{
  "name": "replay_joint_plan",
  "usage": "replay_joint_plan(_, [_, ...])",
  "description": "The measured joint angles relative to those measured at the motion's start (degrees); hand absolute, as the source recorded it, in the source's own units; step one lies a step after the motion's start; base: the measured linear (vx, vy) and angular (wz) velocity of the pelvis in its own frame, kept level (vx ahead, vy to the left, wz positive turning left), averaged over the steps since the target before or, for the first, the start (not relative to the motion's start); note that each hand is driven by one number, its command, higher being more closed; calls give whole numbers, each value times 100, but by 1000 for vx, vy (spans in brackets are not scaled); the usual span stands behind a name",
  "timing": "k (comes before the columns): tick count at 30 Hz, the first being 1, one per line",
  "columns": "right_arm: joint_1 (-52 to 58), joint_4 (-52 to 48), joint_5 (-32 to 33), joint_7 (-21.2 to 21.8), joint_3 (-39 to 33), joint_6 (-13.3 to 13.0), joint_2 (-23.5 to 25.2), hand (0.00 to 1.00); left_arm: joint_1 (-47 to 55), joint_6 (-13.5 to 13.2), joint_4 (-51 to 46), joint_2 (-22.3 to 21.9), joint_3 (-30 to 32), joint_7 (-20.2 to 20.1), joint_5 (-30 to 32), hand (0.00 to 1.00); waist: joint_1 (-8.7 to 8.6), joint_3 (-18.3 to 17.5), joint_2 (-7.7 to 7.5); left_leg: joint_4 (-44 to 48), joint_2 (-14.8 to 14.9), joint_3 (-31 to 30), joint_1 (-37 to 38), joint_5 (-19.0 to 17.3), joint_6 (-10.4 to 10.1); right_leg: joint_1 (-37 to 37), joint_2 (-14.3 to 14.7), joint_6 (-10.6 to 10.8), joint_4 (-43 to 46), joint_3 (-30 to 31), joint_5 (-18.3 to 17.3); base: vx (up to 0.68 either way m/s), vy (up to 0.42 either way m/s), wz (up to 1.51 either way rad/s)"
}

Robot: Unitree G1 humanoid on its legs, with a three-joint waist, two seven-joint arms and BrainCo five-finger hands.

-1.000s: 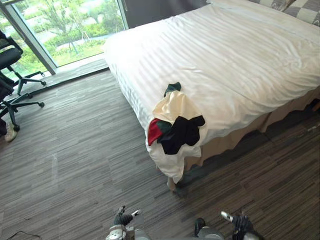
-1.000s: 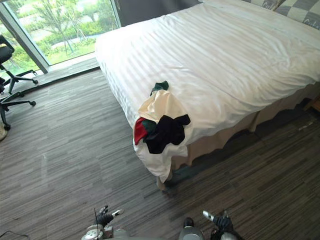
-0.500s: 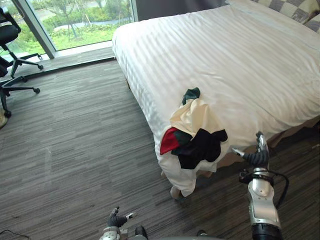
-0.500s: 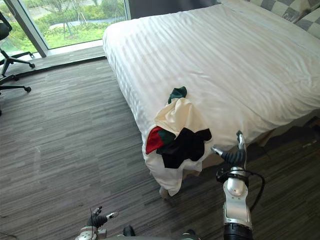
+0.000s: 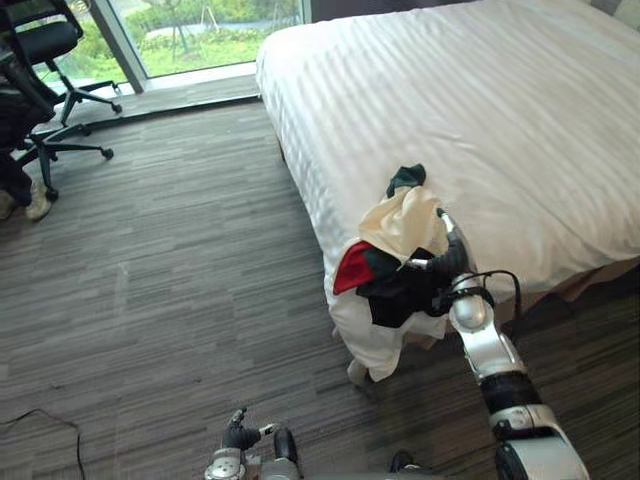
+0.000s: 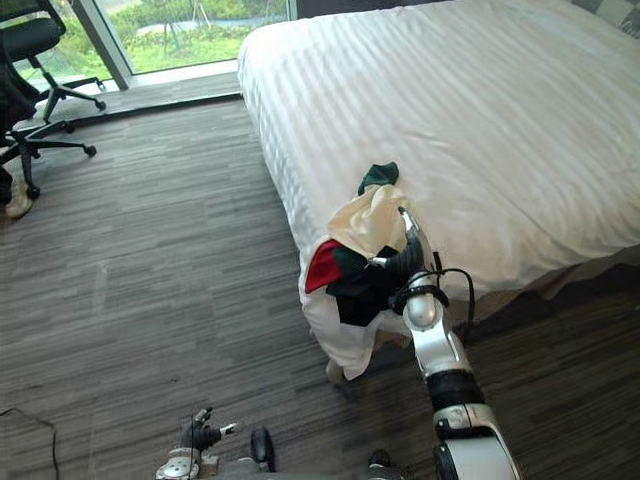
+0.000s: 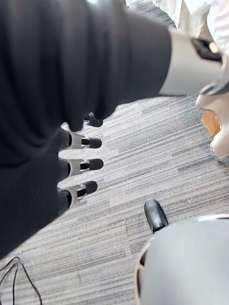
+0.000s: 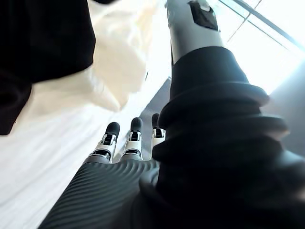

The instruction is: Tidy the bed and pick cloth on bed and put in laundry

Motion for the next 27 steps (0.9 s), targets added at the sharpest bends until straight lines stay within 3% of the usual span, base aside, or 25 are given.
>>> replay_joint_plan(4, [-1360,1048,1,-44,-10,140,-316,0,-328,-52,-55,60,-111,102,-143,0,70,548,13,1,35,-134,-453,193,71,-350,49,-66,-53,-76,235,-151,30,13])
replay_joint_plan(5, [-1704,1365,-6,-109,-9,170,-446,0,-454,-80,-55,89,-125,127,-170,0,171,712,23,1,35,-147,-543,234,79,-431,53,-64,-93,-59,307,-114,41,1])
replay_joint_plan(10, [-2929,2537,-410,-305,-18,349,-928,0,-770,-222,-140,164,-287,296,-298,0,183,1297,159,2,-27,-308,-1050,414,181,-813,45,-76,-200,-149,539,-91,35,9])
replay_joint_plan(11, [-3056,2629,-536,-388,-23,355,-1006,100,-819,-222,-152,187,-376,352,-317,0,179,1364,186,2,-40,-344,-1126,441,202,-853,45,-70,-230,-184,571,-47,20,14])
replay_joint_plan(15, [-3509,2913,-1011,-405,-184,397,-1264,100,-953,-225,-166,297,-621,380,-322,0,181,1509,221,2,-63,-420,-1286,463,214,-965,38,-64,-222,-246,589,-28,18,9])
replay_joint_plan(18, [-3692,2968,-999,-368,-186,410,-1396,100,-998,-218,-159,321,-684,380,-322,0,185,1511,225,2,-64,-429,-1360,463,213,-1041,35,-63,-220,-247,587,0,0,0])
replay_joint_plan(25, [-3605,2898,-103,-351,-188,278,-1420,100,-1155,-216,-97,336,-857,359,-316,0,181,1511,224,3,-72,-418,-1323,481,239,-1024,33,-48,-211,-229,562,0,0,0])
replay_joint_plan(27, [-3202,2382,348,-325,-218,233,-1346,100,-1174,-212,-4,316,-850,361,-315,0,165,1507,216,3,-86,-376,-1219,479,239,-945,32,-31,-189,-199,524,35,-6,-2])
